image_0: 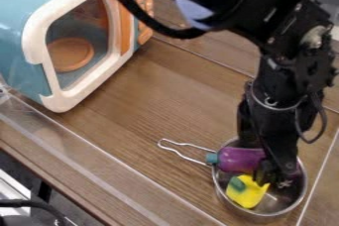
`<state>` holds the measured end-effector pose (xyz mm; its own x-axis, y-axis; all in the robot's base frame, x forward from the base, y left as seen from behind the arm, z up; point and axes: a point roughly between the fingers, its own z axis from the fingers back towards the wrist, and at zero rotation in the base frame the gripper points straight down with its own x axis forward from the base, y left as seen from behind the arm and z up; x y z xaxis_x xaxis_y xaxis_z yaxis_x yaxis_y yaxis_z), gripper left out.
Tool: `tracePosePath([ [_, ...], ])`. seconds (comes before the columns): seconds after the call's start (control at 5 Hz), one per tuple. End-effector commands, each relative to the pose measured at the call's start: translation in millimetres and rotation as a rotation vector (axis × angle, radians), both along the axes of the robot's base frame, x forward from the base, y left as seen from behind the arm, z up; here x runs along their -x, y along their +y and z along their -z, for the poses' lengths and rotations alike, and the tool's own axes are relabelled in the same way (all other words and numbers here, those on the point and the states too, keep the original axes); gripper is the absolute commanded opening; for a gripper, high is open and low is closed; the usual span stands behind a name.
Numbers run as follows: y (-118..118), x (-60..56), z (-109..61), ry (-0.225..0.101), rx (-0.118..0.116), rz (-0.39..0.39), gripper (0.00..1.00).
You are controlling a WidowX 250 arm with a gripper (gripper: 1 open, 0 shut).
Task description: Remove the eggplant from inside the silver pot and put it on the table
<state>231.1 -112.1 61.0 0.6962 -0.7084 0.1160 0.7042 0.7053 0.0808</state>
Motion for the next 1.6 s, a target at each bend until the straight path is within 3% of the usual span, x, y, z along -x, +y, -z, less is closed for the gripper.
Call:
tracePosePath([
  [0.0, 3.1, -0.6, -9.7, -0.027, 0.039, -0.014, 1.00],
  [0.6, 5.1, 4.0, 12.2, 0.055, 0.088, -0.027, 1.00],
  [1.4, 5.1, 6.0, 13.1, 0.128, 0.149, -0.050, 1.00],
])
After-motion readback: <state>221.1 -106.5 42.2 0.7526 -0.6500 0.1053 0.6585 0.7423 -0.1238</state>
